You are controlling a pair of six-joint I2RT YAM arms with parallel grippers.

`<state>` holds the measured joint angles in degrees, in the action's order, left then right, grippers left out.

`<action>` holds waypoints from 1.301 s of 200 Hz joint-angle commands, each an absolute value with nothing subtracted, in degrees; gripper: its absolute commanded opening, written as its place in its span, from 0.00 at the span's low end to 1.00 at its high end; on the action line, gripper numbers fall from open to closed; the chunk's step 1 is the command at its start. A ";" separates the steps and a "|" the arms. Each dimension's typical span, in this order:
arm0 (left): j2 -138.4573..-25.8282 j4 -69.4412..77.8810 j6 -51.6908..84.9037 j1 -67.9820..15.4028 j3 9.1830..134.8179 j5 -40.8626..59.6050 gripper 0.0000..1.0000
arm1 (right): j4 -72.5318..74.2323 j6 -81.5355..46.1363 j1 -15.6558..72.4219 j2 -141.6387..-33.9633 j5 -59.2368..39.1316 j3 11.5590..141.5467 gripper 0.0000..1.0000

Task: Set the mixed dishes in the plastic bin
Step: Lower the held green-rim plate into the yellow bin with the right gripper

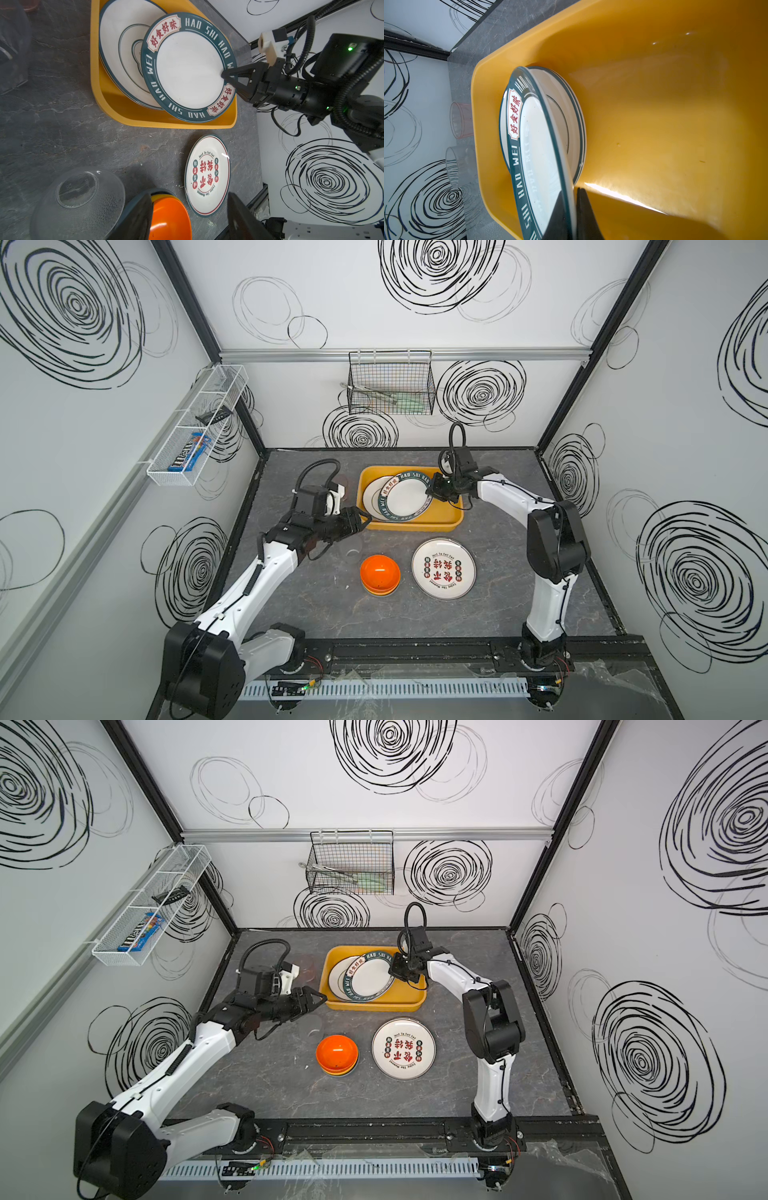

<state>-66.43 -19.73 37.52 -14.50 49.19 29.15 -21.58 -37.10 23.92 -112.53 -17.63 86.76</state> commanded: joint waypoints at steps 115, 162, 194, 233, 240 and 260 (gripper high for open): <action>-66.98 -18.46 37.18 -13.86 48.56 29.88 0.61 | -18.99 -38.04 25.40 -118.38 -19.24 93.98 0.00; -66.89 -18.14 37.35 -13.89 48.01 29.91 0.61 | -18.68 -38.03 25.44 -119.43 -19.70 94.39 0.00; -66.80 -18.00 37.44 -13.86 47.63 29.92 0.61 | -18.33 -38.15 25.47 -120.03 -20.13 94.48 0.00; -66.70 -17.71 37.60 -13.89 47.29 30.01 0.61 | -18.40 -38.15 25.57 -120.84 -19.96 94.39 0.00; -66.62 -17.67 37.64 -13.88 47.20 30.03 0.61 | -18.60 -38.19 25.50 -121.07 -19.91 94.48 0.02; -66.53 -17.58 37.63 -13.89 47.11 30.06 0.61 | -19.34 -38.13 25.53 -121.67 -19.35 94.48 0.12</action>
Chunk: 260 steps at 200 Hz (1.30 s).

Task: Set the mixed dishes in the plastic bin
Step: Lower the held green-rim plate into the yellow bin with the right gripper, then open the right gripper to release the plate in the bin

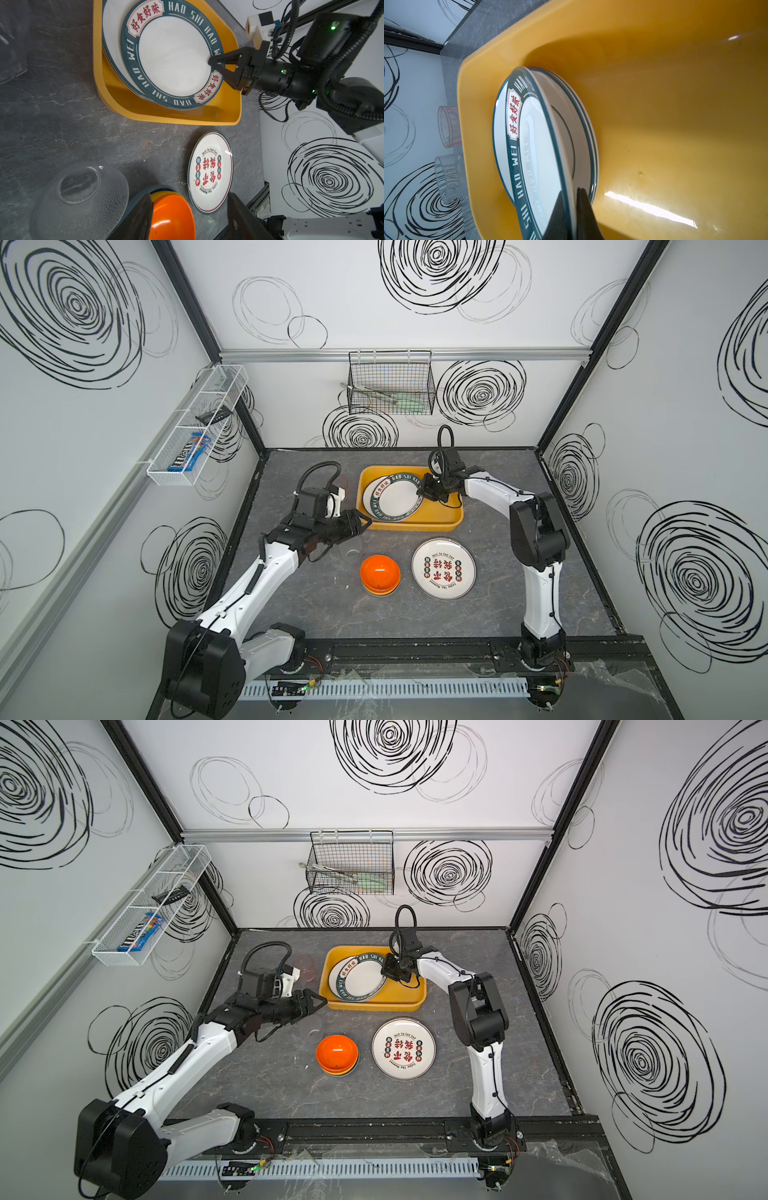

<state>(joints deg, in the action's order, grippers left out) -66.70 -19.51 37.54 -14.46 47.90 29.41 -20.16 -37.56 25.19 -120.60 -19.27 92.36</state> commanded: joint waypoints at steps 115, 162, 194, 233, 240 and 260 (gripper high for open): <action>-66.28 -16.58 38.02 -13.79 45.79 30.62 0.61 | -25.44 -35.93 26.34 -124.26 -13.61 96.58 0.27; -66.18 -16.44 38.15 -13.66 45.64 30.59 0.61 | -26.80 -35.50 27.07 -125.57 -13.00 98.37 0.28; -66.11 -16.36 38.23 -13.73 45.44 30.67 0.61 | -27.77 -35.35 27.42 -126.34 -12.42 99.78 0.33; -65.90 -16.31 38.34 -13.72 45.26 30.61 0.61 | -29.27 -34.83 27.66 -126.52 -11.37 101.07 0.40; -65.83 -16.35 38.34 -13.72 45.26 30.59 0.61 | -29.55 -34.77 27.64 -126.25 -11.12 101.07 0.40; -65.79 -16.35 38.32 -13.77 45.19 30.59 0.61 | -29.97 -34.50 27.62 -124.95 -10.03 100.67 0.40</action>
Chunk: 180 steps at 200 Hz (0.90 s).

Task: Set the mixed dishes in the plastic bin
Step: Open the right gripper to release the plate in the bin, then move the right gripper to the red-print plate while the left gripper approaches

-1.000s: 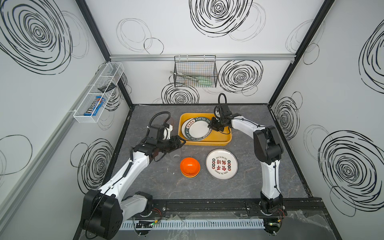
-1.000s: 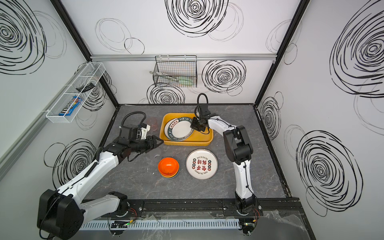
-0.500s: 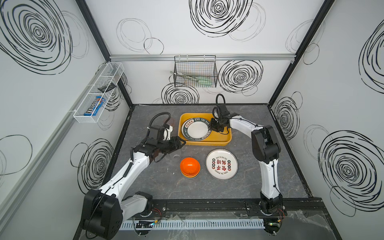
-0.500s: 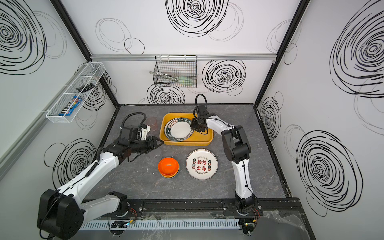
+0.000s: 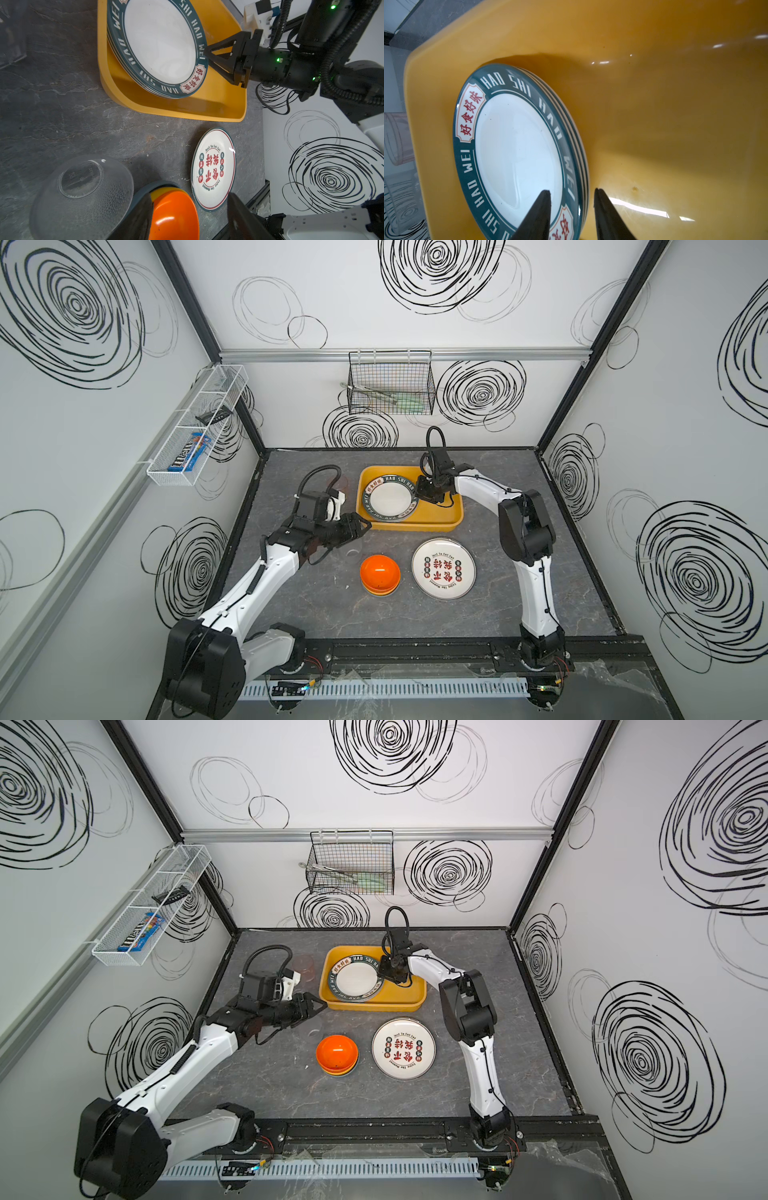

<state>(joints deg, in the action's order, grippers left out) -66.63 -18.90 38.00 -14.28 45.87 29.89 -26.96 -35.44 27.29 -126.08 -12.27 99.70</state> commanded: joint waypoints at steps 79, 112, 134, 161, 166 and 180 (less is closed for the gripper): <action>-65.04 -16.45 37.71 -14.73 45.70 31.51 0.65 | -29.16 -33.23 27.84 -113.67 -10.27 92.33 0.42; -65.39 -16.66 37.24 -17.48 46.23 31.47 0.66 | -28.48 -32.44 27.79 -107.40 -12.18 86.52 0.43; -65.83 -16.79 37.10 -20.07 46.45 30.94 0.66 | -28.30 -31.78 27.76 -103.18 -13.25 82.33 0.44; -66.85 -17.36 36.44 -23.15 47.17 30.28 0.65 | -28.08 -31.21 27.36 -97.67 -15.51 76.82 0.44; -67.06 -17.55 36.25 -23.65 47.35 30.16 0.65 | -27.92 -31.27 27.05 -96.74 -16.23 75.69 0.44; -67.73 -18.05 35.63 -25.17 47.88 29.91 0.65 | -27.28 -31.51 26.41 -93.68 -18.31 72.05 0.44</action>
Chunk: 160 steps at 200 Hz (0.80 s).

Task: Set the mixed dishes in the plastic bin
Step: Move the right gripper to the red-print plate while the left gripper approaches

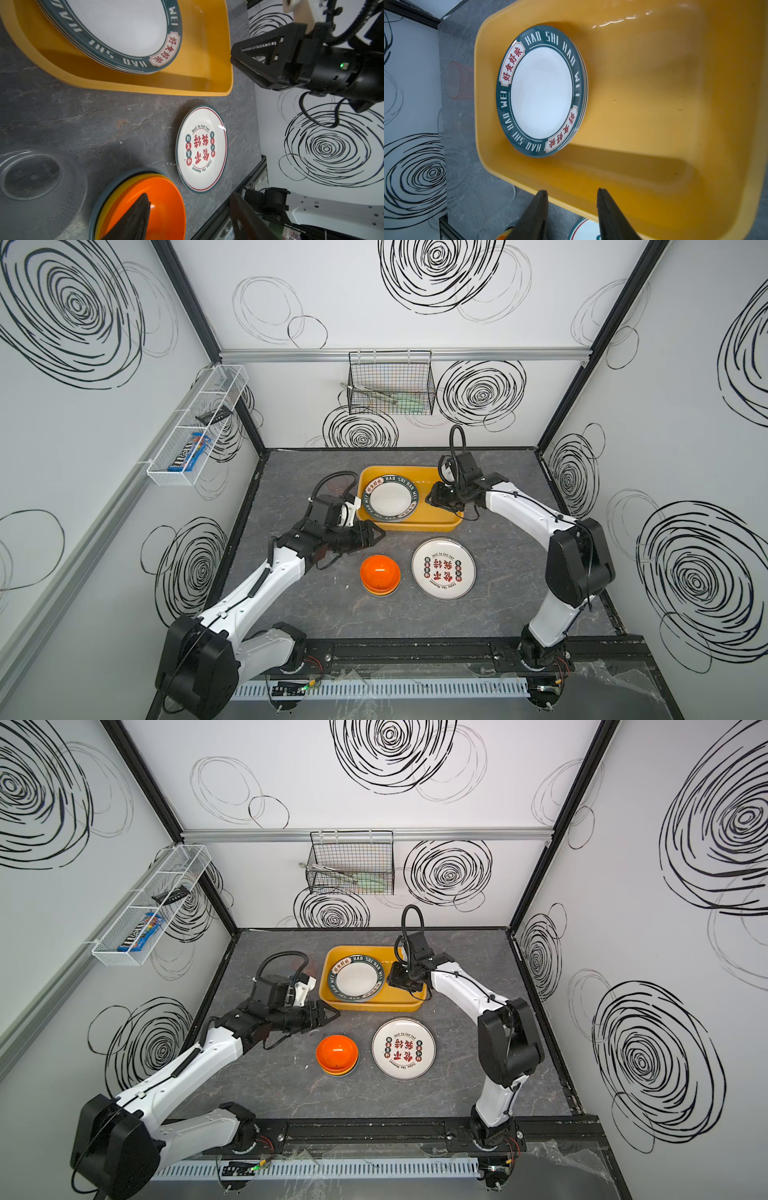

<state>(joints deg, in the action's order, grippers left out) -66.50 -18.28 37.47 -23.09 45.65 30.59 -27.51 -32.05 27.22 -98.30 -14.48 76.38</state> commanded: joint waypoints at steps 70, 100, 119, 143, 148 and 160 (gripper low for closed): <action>-72.45 -18.45 33.69 -33.16 50.81 28.50 0.65 | -26.32 -33.24 20.42 -77.88 -24.16 54.48 0.44; -74.77 -18.28 33.66 -36.05 51.71 27.61 0.65 | -27.43 -33.60 16.60 -71.86 -26.05 48.15 0.45; -75.81 -17.52 33.92 -38.05 52.15 27.18 0.65 | -28.70 -33.62 14.10 -68.35 -26.45 44.89 0.47; -77.48 -17.10 33.97 -40.48 52.94 26.68 0.65 | -29.15 -33.99 10.78 -64.36 -27.74 40.74 0.49; -77.75 -17.01 33.93 -40.94 53.07 26.47 0.65 | -29.25 -34.14 10.11 -63.77 -28.23 39.88 0.50; -78.37 -16.88 33.93 -42.03 53.42 26.37 0.65 | -29.34 -34.51 8.71 -62.52 -29.06 37.91 0.50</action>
